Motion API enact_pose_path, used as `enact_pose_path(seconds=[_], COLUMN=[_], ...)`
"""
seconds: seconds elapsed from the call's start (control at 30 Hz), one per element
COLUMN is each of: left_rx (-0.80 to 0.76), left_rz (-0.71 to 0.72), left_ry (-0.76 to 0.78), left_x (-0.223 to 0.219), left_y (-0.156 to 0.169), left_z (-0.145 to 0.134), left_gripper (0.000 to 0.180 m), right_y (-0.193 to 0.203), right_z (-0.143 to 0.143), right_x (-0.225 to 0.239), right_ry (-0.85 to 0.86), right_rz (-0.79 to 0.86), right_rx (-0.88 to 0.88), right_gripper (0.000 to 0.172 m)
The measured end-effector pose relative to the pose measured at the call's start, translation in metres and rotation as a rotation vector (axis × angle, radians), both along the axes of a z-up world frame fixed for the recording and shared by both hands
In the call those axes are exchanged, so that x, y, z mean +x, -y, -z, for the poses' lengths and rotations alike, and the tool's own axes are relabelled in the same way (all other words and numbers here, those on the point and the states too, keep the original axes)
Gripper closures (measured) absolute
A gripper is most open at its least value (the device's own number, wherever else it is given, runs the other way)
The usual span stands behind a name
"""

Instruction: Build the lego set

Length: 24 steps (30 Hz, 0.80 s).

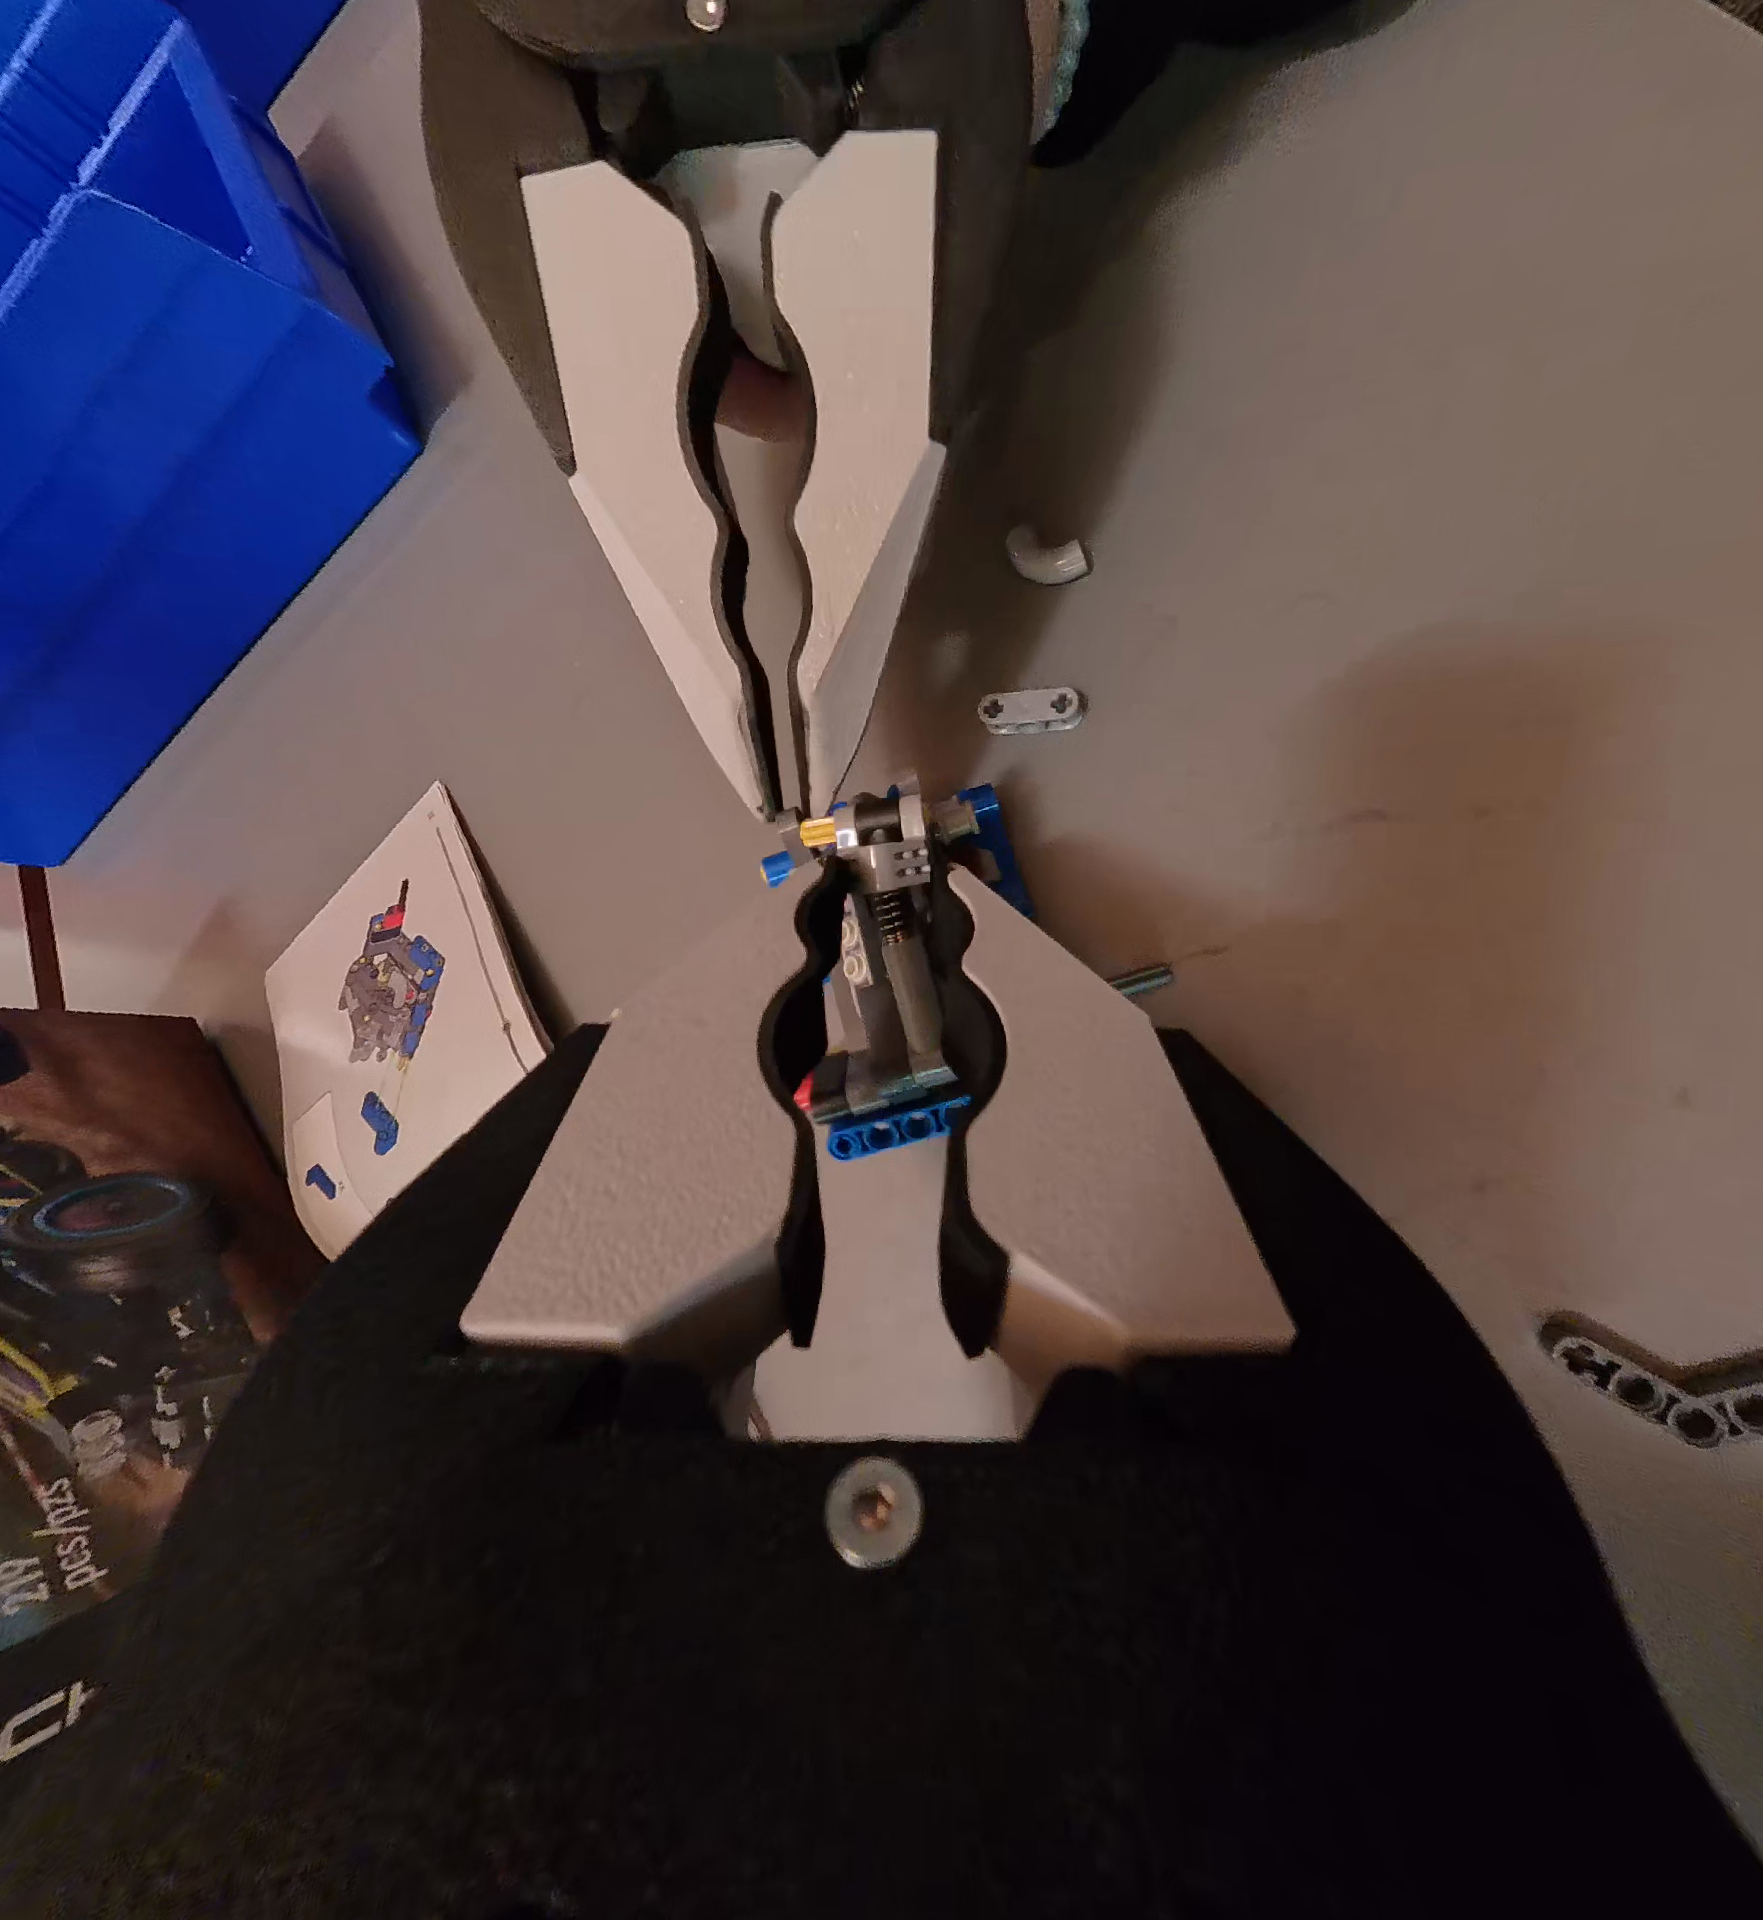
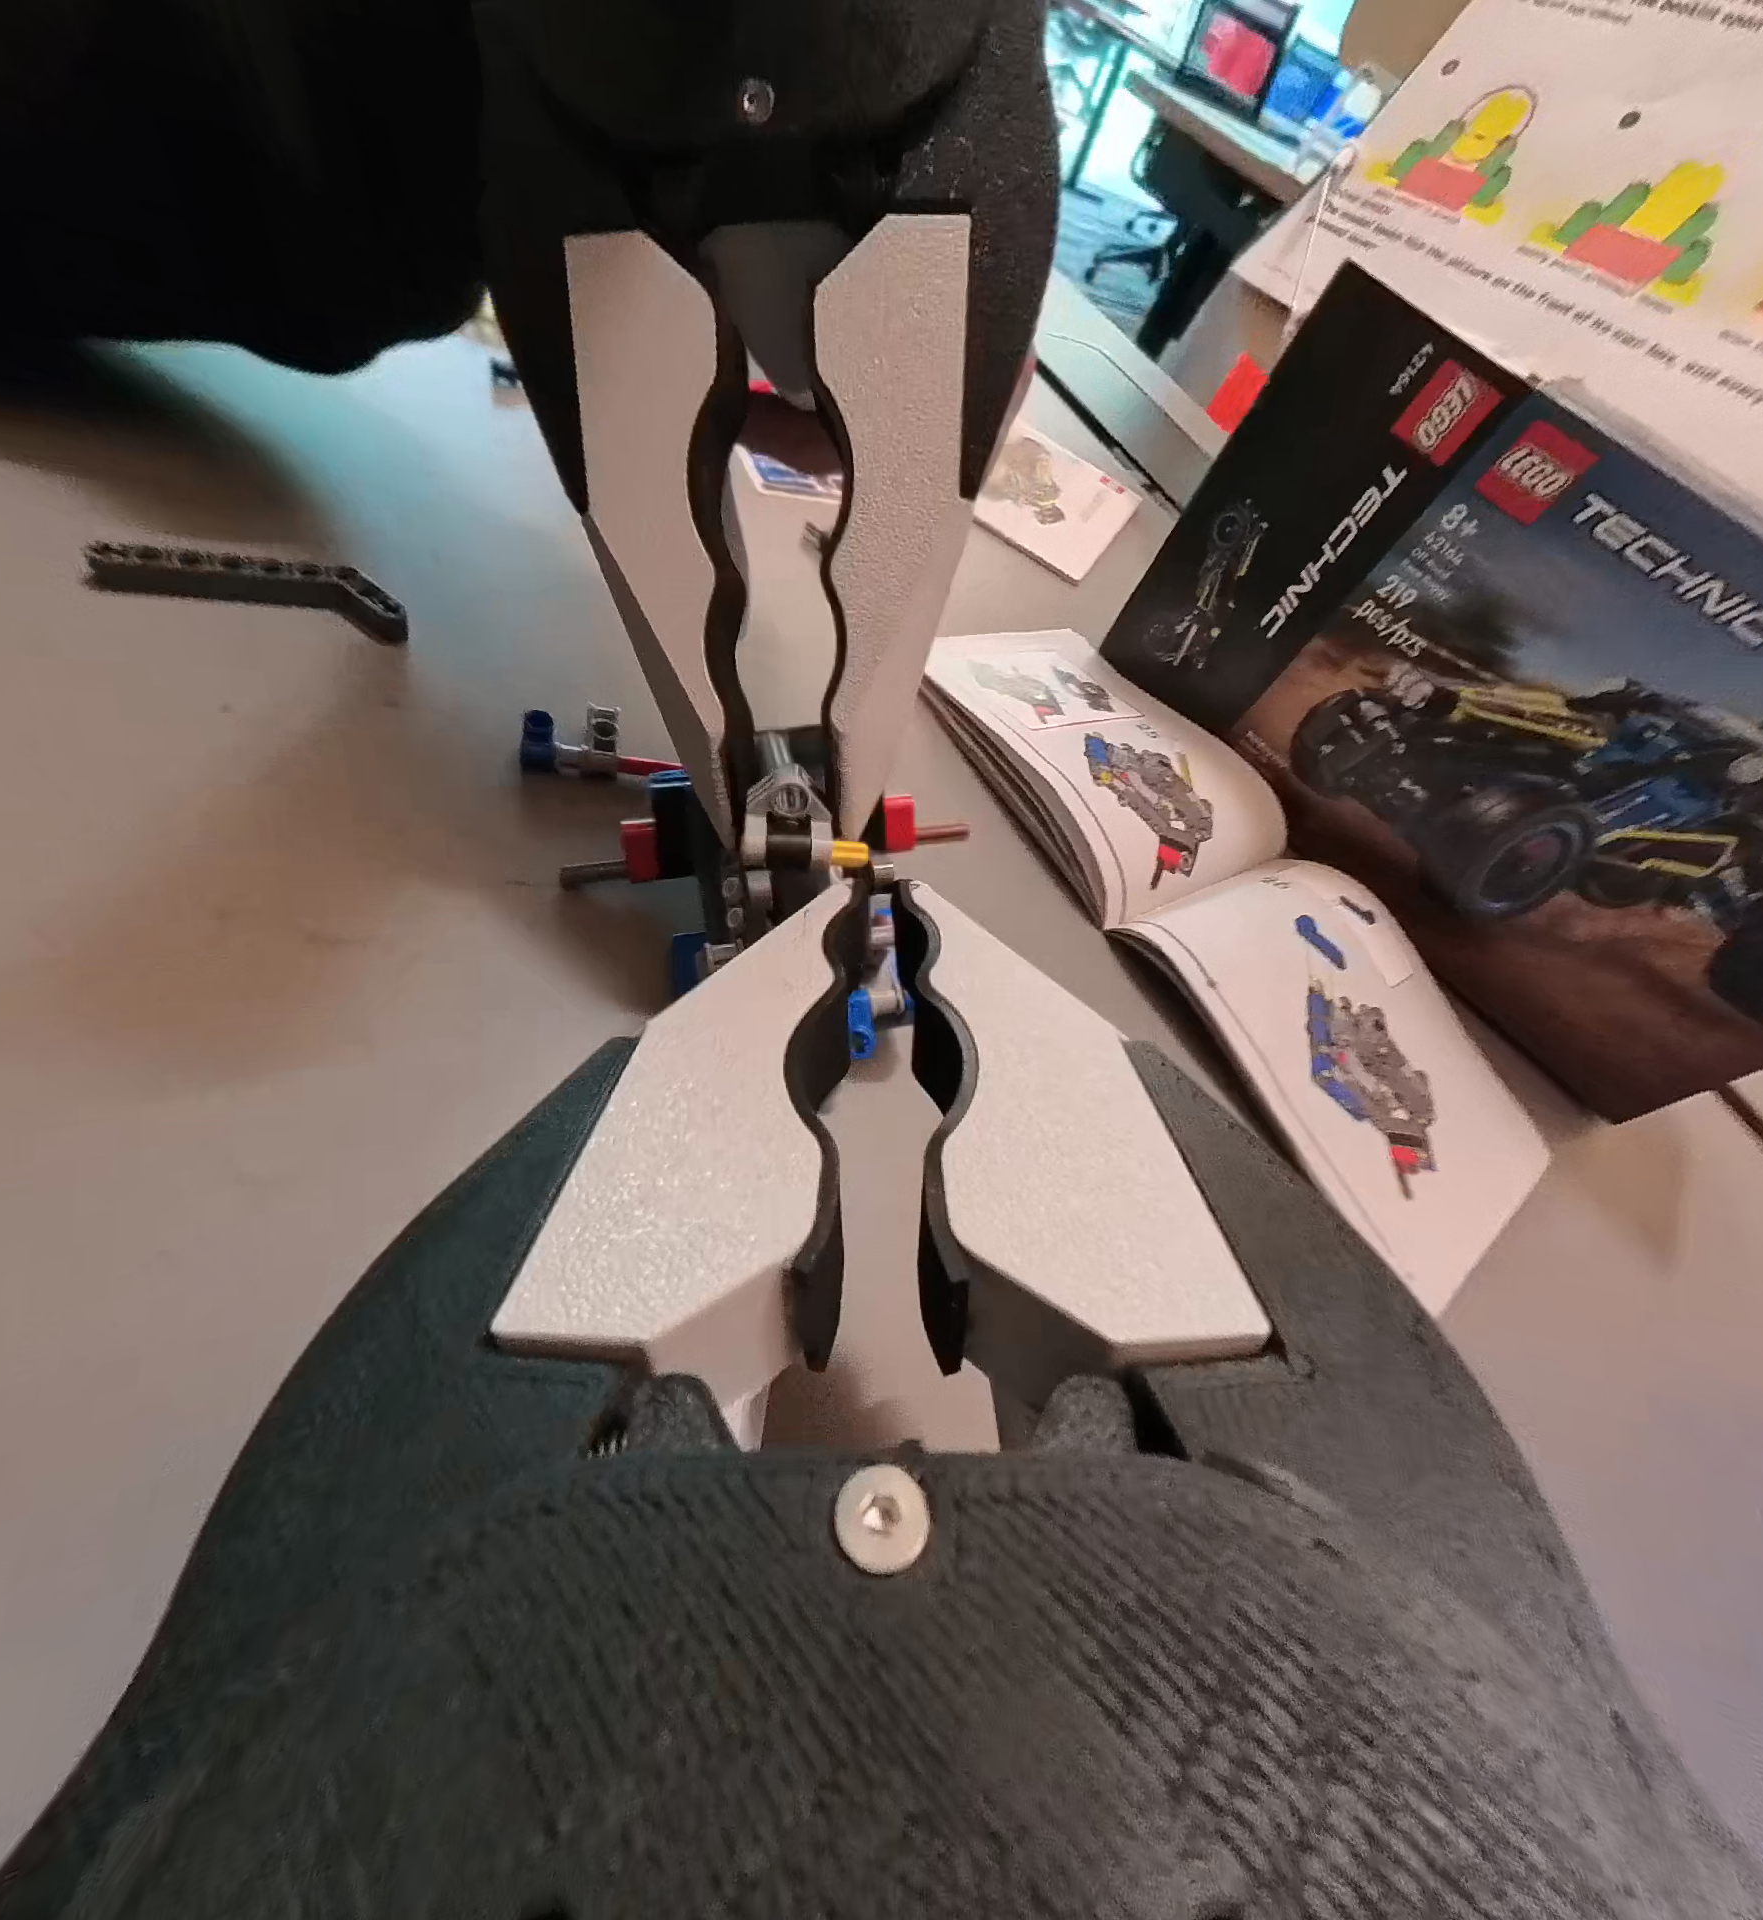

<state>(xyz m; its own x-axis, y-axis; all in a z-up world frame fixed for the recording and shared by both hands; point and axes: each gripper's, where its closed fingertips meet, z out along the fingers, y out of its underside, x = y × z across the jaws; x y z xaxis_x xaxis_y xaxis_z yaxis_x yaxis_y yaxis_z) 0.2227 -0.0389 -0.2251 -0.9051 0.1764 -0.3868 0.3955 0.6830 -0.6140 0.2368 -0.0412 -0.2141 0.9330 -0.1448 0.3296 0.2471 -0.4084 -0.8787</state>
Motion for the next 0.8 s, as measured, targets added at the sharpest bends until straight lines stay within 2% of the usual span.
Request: enact_pose_path(seconds=[0.03,0.13,0.27,0.4,0.6,0.7,0.77,0.8], left_rx=[0.004,0.008,0.027,0.055,0.071,0.075,0.080,0.086], left_rz=[-0.001,-0.001,0.004,0.008,0.006,0.013,0.015,0.014], left_ry=[-0.002,0.000,-0.004,-0.007,-0.021,-0.028,-0.028,-0.027], left_x=[0.000,0.000,0.000,0.001,0.002,0.001,0.000,0.000], left_y=[0.001,0.002,0.004,0.005,0.002,0.003,0.004,0.003], left_z=[0.000,0.000,0.001,0.001,0.001,0.001,0.001,0.001], left_gripper=[0.167,0.167,0.167,0.168,0.168,0.168,0.168,0.168], right_y=[0.001,0.009,0.015,0.010,0.005,0.007,0.007,0.007], right_z=[-0.001,-0.001,0.003,0.011,0.010,0.010,0.008,0.006], right_x=[-0.001,-0.004,-0.007,-0.009,-0.015,-0.015,-0.022,-0.023], right_ry=[-0.034,-0.165,-0.325,-0.358,-0.323,-0.331,-0.379,-0.391], right_rz=[-0.012,-0.028,0.003,0.039,0.013,0.030,0.000,-0.006], right_rx=[0.012,0.027,0.027,-0.019,-0.026,-0.043,-0.030,-0.017], right_gripper=[0.170,0.155,0.153,0.146,0.160,0.155,0.143,0.143])
